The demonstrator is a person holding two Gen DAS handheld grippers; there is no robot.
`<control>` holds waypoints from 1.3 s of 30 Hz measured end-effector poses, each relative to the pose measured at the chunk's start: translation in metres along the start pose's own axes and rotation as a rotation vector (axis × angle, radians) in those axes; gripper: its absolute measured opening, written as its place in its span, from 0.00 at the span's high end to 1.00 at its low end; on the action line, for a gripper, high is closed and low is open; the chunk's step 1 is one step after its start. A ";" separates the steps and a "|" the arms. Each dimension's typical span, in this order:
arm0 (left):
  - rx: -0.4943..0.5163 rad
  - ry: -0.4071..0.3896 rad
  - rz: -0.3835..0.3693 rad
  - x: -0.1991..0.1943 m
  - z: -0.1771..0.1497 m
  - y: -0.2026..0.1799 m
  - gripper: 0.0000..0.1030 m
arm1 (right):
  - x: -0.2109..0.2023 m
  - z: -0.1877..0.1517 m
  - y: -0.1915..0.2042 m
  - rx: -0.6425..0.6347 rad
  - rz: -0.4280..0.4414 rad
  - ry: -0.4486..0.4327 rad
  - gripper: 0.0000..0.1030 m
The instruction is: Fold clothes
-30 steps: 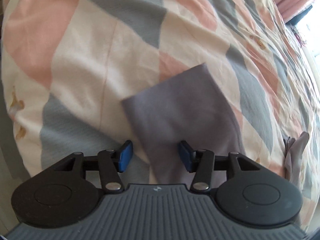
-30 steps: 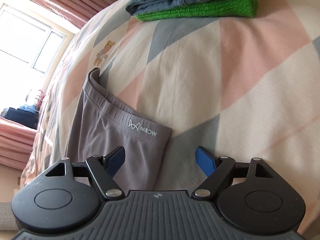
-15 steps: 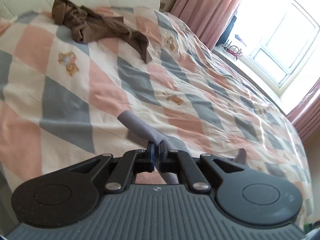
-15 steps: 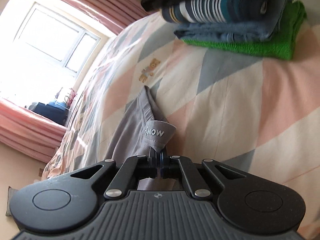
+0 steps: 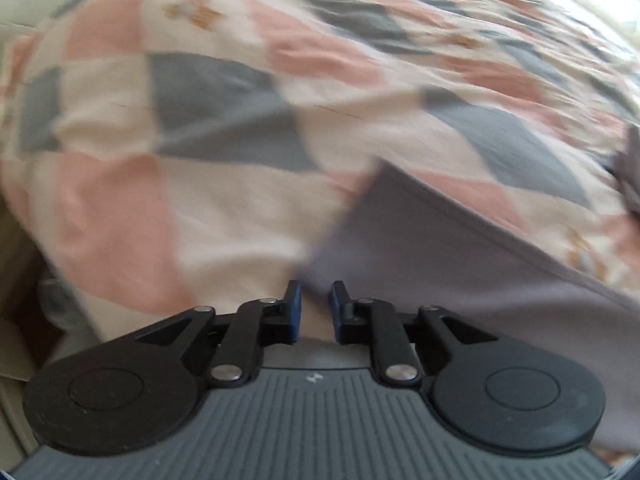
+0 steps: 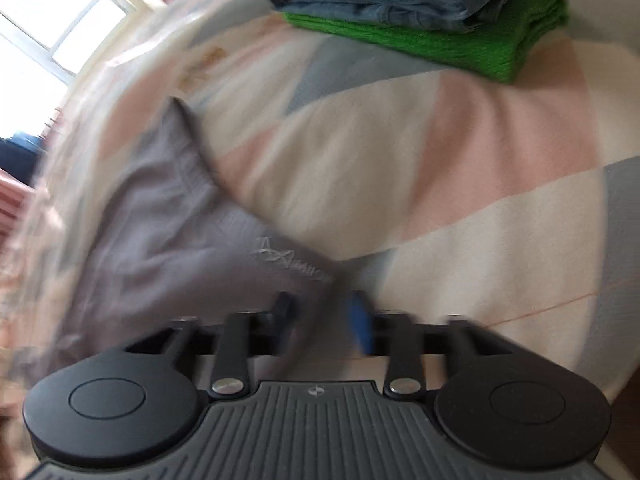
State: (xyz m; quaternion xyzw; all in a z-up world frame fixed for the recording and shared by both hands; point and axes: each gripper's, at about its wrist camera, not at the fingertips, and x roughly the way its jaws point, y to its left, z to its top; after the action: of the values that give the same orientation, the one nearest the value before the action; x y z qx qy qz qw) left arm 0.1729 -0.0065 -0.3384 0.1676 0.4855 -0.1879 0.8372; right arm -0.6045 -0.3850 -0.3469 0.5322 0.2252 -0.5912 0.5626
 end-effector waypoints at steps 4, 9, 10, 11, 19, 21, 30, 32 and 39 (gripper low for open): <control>-0.081 0.000 0.032 -0.024 0.030 0.014 0.88 | -0.024 -0.005 0.023 -0.103 -0.132 -0.088 0.40; -0.072 0.089 -0.325 -0.024 0.071 -0.071 0.80 | -0.042 -0.031 0.084 -0.180 0.019 -0.138 0.36; -0.070 0.119 -0.406 -0.017 0.077 -0.096 0.78 | -0.040 -0.038 0.100 -0.170 0.080 -0.121 0.36; -0.075 0.150 -0.484 -0.008 0.081 -0.120 0.78 | -0.036 -0.049 0.120 -0.176 0.136 -0.106 0.37; -0.286 0.447 -0.743 0.068 0.069 -0.229 0.72 | -0.001 -0.159 0.313 -0.624 0.316 -0.048 0.38; -0.363 0.468 -0.764 0.079 0.068 -0.234 0.67 | 0.009 -0.179 0.339 -0.646 0.336 -0.031 0.38; -0.305 0.168 -0.893 0.037 0.107 -0.252 0.95 | 0.046 -0.191 0.364 -0.574 0.217 0.009 0.38; -0.049 -0.085 -0.931 -0.030 0.121 -0.259 0.94 | 0.049 -0.185 0.358 -0.531 0.205 0.021 0.38; 0.437 -0.124 -0.791 -0.050 0.086 -0.300 0.67 | 0.051 -0.176 0.348 -0.454 0.186 0.059 0.38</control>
State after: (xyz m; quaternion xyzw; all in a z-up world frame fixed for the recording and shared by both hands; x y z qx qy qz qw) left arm 0.0713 -0.3005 -0.2837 0.1305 0.4101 -0.6009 0.6736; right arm -0.2127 -0.3466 -0.3346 0.4276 0.3188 -0.4551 0.7130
